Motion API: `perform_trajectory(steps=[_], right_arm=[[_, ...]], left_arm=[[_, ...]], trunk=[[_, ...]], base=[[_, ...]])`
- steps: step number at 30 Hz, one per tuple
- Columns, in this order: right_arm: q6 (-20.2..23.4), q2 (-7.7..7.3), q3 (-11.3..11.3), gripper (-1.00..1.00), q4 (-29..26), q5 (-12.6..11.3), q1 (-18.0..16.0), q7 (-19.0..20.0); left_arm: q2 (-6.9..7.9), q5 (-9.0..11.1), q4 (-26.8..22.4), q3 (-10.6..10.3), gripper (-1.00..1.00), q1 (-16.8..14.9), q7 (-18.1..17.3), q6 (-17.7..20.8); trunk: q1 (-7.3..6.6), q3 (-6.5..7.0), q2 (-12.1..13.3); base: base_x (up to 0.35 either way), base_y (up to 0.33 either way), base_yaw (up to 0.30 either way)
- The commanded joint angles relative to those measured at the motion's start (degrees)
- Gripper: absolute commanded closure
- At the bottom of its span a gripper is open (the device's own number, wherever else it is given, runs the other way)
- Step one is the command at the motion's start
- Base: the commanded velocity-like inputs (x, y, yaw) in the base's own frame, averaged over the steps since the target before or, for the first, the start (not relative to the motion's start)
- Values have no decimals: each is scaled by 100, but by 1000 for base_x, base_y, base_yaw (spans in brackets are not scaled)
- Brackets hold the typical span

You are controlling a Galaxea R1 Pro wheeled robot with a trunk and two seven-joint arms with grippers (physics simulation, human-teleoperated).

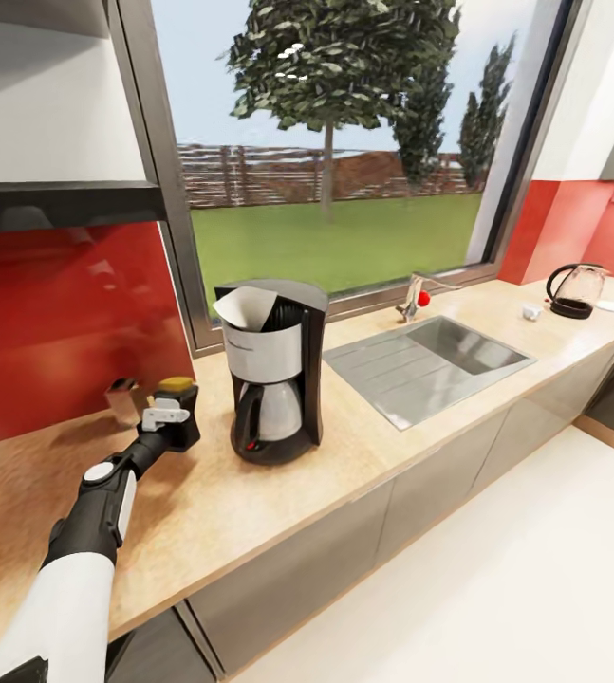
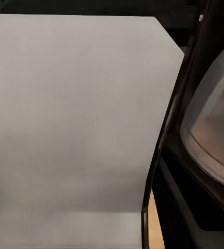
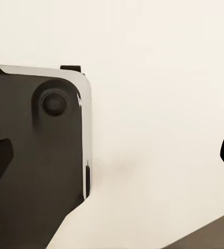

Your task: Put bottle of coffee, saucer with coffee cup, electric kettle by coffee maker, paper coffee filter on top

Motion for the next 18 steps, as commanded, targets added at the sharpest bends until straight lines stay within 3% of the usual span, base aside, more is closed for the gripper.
perform_trajectory(steps=[1,10,18], right_arm=[[-19,-1,-1,-100,4,0,-4,-2],[-19,-1,-5,-100,0,0,-4,-3],[-28,198,-14,-100,-38,9,-31,-3]], left_arm=[[-9,-42,15,38,100,-6,-59,10],[16,-47,139,43,100,-3,-59,1],[-10,-56,146,8,100,106,-26,9]], trunk=[[4,-12,-12],[4,-12,-12],[4,-12,-12]], base=[[46,0,0],[7,0,0],[0,0,0]])
